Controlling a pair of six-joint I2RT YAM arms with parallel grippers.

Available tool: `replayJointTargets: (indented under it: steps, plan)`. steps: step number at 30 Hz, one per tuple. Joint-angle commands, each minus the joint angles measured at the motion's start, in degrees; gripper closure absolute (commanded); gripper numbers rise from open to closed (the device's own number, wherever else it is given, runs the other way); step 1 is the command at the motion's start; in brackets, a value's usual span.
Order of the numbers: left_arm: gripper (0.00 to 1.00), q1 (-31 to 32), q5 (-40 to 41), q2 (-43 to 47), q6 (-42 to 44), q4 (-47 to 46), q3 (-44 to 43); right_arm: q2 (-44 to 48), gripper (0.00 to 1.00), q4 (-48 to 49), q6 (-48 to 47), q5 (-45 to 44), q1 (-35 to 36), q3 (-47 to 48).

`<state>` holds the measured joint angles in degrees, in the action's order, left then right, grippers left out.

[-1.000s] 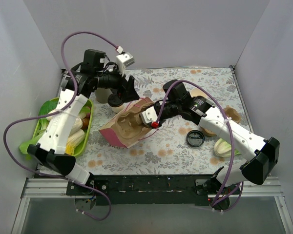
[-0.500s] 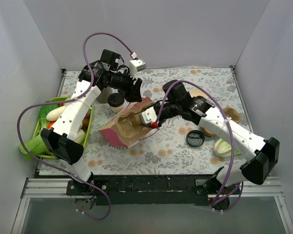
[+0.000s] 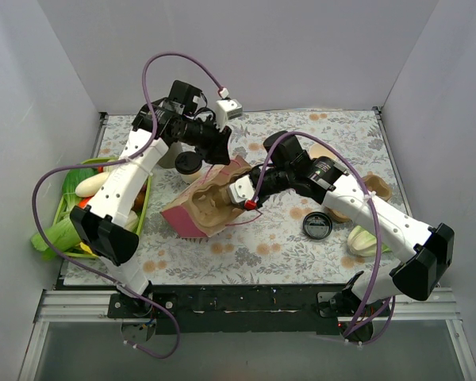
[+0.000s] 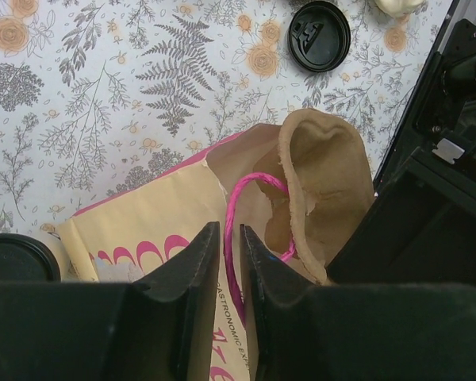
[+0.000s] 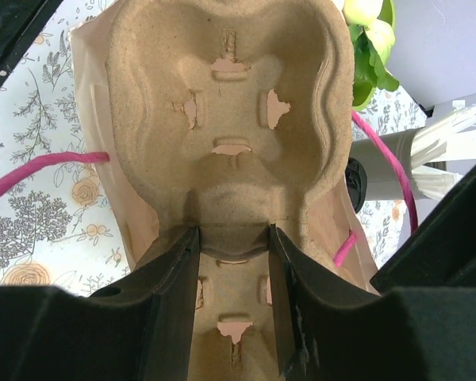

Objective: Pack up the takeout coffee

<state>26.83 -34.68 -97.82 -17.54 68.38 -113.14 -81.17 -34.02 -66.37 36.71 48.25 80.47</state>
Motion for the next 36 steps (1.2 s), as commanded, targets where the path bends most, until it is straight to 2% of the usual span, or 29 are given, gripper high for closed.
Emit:
replayJointTargets:
  steps: [1,3,9,13,17,24,29,33,36]
  plan:
    - [0.92,0.4,-0.1,-1.4,2.1,1.9,-3.8,0.0,0.99,-1.0,0.2,-0.2,0.4,2.8]
    - [1.0,0.3,0.6,-2.2,2.2,2.7,-5.5,0.1,0.99,-1.1,0.2,-0.4,0.4,2.8]
    - [1.0,0.4,0.0,-2.8,0.1,2.5,-7.1,0.2,0.99,-1.1,0.4,-0.8,0.4,2.9]
    - [1.0,0.4,-5.1,-2.9,-0.7,4.1,-9.0,0.3,0.99,-1.0,1.6,-0.5,0.4,4.3]
    - [1.0,0.4,-15.3,-2.9,0.9,7.0,-9.2,0.5,0.99,-2.4,2.7,1.0,0.4,7.1]
    - [1.0,0.4,-23.3,-5.1,3.8,10.7,-11.2,0.3,0.99,-9.2,2.6,3.6,0.4,11.1]
    - [1.0,0.4,-25.2,-7.8,2.8,10.6,-13.9,1.7,0.99,-9.2,2.7,3.0,0.4,10.4]
    - [1.0,0.3,-23.9,-8.5,1.4,8.7,-18.4,2.1,0.99,-9.0,3.3,3.0,0.3,10.1]
    - [1.0,0.4,-26.3,-8.8,-0.6,7.5,-21.9,2.6,0.99,-8.6,3.6,3.0,0.4,10.3]
